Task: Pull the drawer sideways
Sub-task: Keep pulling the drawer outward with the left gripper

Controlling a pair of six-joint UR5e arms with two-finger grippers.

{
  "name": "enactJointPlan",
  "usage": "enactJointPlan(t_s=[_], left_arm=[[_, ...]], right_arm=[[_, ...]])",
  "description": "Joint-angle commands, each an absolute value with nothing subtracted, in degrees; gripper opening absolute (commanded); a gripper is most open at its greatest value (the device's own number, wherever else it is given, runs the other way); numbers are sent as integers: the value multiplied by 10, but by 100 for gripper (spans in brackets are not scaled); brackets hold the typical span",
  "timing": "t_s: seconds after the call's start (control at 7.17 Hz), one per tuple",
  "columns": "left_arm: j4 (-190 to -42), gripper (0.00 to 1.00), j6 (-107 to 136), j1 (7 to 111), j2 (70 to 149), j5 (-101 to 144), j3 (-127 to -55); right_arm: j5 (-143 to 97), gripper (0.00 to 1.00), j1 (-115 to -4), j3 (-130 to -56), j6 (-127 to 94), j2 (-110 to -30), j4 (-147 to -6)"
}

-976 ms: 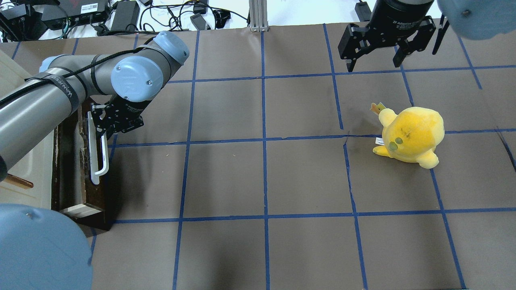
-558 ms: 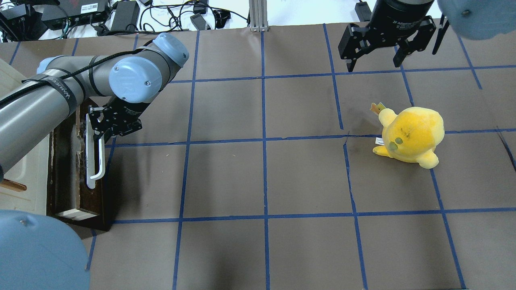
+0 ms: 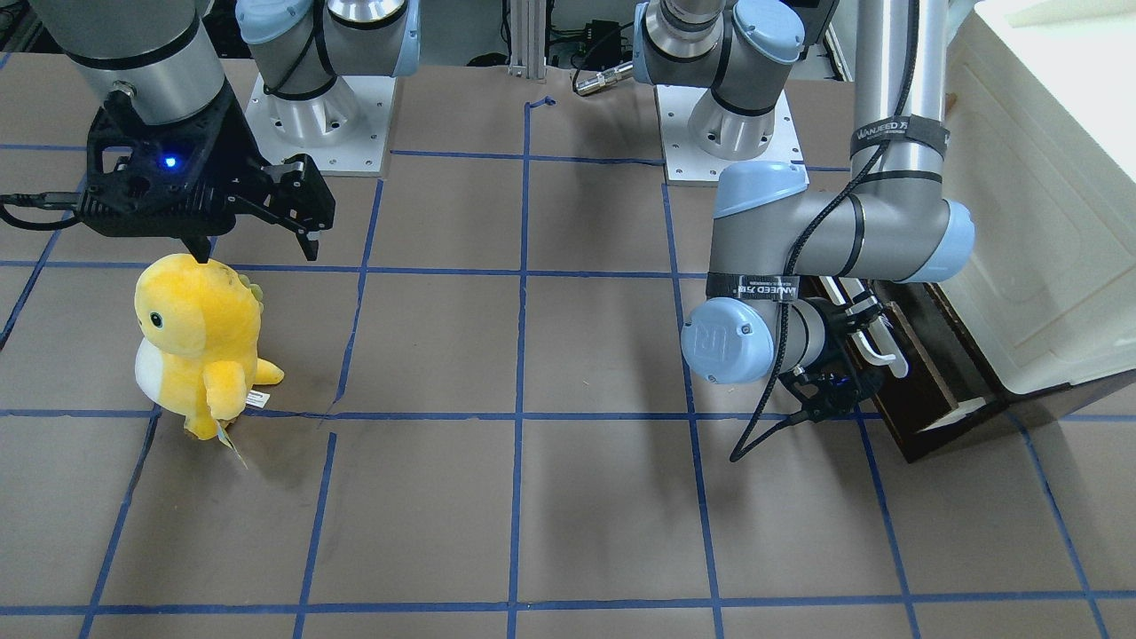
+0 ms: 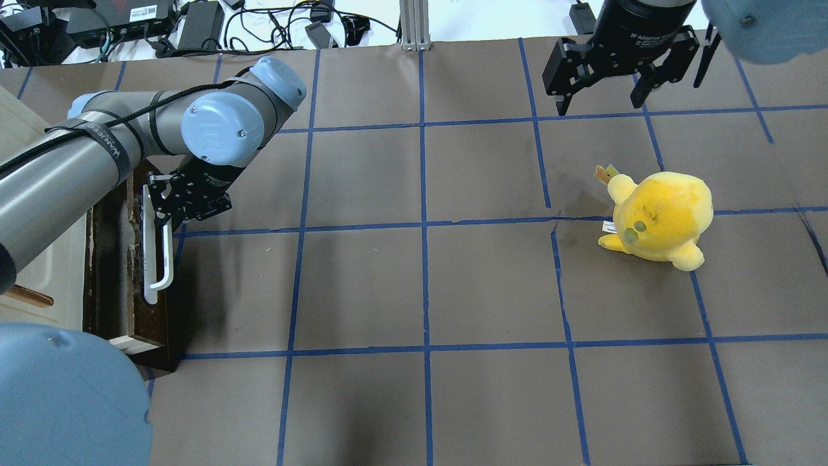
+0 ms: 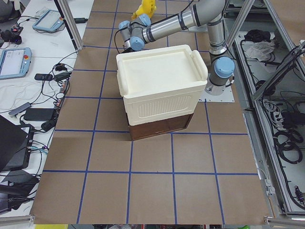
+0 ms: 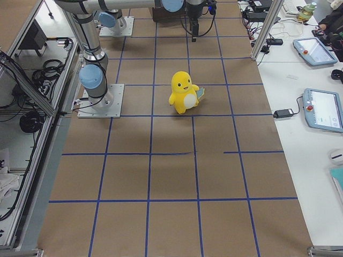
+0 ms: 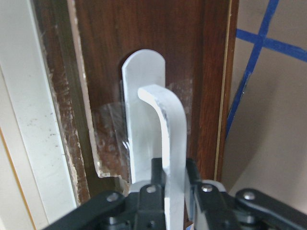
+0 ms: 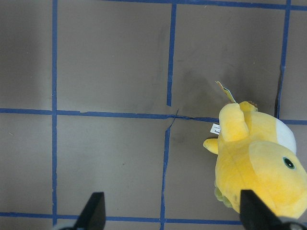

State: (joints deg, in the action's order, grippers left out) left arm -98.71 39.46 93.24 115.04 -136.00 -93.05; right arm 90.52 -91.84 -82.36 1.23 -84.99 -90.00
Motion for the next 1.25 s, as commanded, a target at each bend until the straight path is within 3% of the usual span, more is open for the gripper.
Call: enactJointPlan(t_s=[0.0,1.12], left_arm=[[-988,17,407,933,1153,-1357,-929],[-988,17,435,963,1161,-1343,-925]], right_arm=[[906,100,-918,-824,12,-850,-900],[906,100,-918,-824,12,-850,-900]])
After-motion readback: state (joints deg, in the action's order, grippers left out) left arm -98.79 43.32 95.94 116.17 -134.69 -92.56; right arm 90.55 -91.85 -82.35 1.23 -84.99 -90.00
